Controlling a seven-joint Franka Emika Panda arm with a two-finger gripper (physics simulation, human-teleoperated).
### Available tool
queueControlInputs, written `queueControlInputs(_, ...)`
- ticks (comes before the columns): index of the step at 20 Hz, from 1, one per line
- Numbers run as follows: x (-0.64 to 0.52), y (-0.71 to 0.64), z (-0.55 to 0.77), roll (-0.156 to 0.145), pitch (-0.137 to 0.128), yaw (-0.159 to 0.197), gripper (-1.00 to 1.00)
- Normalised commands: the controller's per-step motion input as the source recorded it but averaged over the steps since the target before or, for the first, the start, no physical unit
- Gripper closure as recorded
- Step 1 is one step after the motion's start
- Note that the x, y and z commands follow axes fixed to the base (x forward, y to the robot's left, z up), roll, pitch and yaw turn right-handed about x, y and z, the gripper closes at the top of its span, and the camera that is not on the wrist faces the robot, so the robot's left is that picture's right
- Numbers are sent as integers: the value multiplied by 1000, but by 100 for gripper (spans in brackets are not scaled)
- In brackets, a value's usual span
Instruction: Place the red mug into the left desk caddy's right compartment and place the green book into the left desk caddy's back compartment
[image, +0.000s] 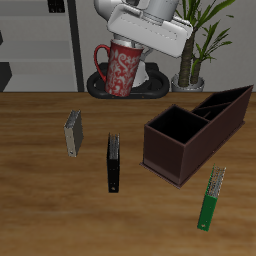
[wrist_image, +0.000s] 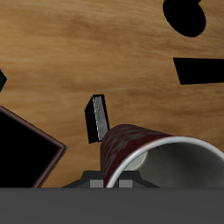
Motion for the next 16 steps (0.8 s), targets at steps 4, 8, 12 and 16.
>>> queueControlInputs(4,-215,502,92,103,5,9,100)
queueControlInputs(8,-221,482,33,174,12,34,100)
queueControlInputs(12,-324,691,-57,316,31,25,100)
queueControlInputs(16,-52,334,-2,131,25,26,100)
